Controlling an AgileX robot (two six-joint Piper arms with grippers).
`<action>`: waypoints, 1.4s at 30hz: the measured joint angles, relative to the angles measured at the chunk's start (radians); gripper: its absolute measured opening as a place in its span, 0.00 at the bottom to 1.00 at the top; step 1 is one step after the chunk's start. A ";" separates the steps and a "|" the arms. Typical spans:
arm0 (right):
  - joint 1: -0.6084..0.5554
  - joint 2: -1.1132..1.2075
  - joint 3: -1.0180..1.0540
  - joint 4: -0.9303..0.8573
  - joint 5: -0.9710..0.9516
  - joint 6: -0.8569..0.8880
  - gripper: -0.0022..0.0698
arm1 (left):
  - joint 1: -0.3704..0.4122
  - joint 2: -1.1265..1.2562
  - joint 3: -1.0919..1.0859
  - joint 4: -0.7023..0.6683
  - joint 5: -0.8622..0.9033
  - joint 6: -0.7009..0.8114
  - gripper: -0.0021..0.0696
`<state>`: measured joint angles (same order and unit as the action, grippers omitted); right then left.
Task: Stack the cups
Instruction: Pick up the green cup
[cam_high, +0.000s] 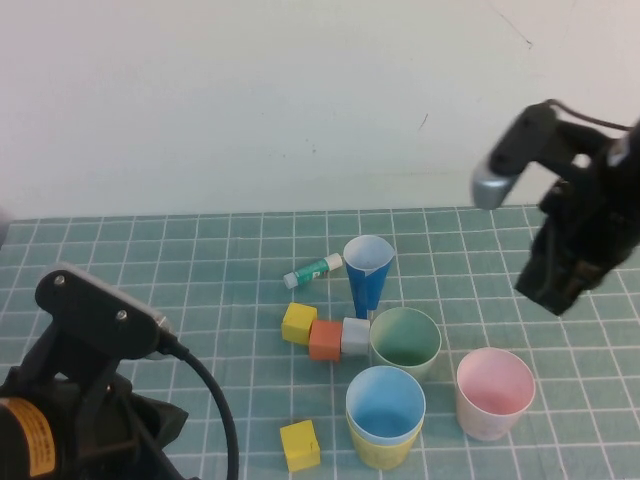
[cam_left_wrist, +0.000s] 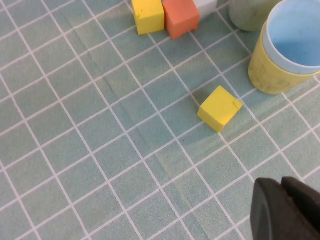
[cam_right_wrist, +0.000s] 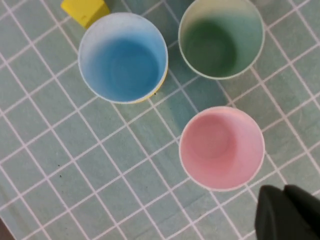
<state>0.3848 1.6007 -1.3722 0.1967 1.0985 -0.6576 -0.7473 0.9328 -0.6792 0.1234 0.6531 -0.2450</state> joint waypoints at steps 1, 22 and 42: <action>0.014 0.029 -0.025 -0.008 0.009 0.002 0.05 | 0.000 0.000 0.000 0.002 0.001 -0.002 0.03; 0.124 0.568 -0.417 -0.124 -0.009 0.092 0.79 | 0.000 0.000 0.000 0.094 0.001 -0.008 0.03; 0.124 0.781 -0.609 -0.139 0.096 0.160 0.06 | 0.000 0.000 0.000 0.121 0.001 -0.009 0.03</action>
<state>0.5089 2.3815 -1.9814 0.0579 1.1949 -0.4979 -0.7473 0.9328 -0.6792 0.2444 0.6536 -0.2541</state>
